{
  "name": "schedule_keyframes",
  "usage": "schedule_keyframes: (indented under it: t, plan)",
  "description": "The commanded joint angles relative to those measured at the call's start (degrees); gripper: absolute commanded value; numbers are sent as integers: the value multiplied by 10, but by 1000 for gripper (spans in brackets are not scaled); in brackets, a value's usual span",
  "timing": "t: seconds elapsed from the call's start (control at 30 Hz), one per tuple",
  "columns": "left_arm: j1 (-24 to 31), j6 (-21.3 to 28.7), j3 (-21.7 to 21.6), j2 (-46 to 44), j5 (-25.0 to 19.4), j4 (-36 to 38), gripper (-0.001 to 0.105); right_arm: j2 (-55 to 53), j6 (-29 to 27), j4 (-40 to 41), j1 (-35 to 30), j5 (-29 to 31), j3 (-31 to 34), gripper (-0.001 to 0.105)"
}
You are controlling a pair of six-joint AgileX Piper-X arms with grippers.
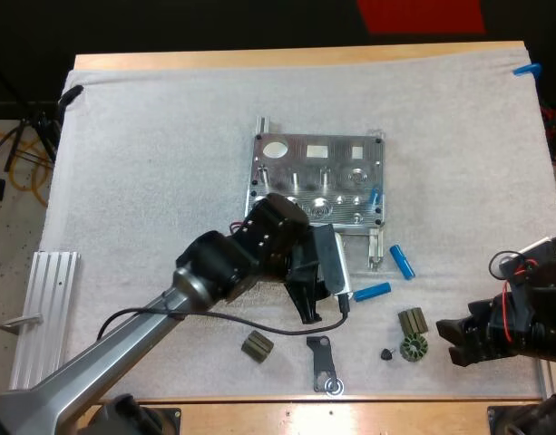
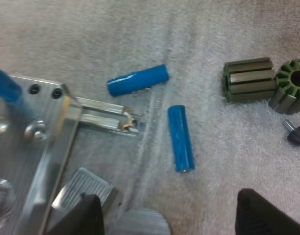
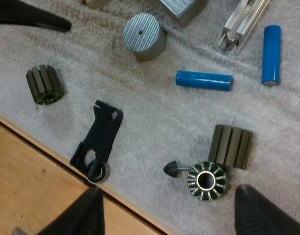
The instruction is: Load cells from right to left
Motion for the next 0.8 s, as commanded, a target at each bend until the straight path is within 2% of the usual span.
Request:
schedule_keyframes:
  t: [0.0,0.13,0.3,0.47,0.77]
  plan:
    - [-2,6,-4,10,12,-12,57,-2,0,-12,-3,-10,4,56]
    - [-10,6,-4,41,19,-18,57,-2,0,-14,-3,-10,6,56]
    - [-49,6,-4,83,15,-42,57,-2,0,-28,-3,-10,6,56]
    - [-84,6,-4,139,-82,-76,57,-2,0,-30,-3,-9,6,56]
    - [-86,6,-4,200,-99,-75,57,-2,0,-34,-3,-8,6,56]
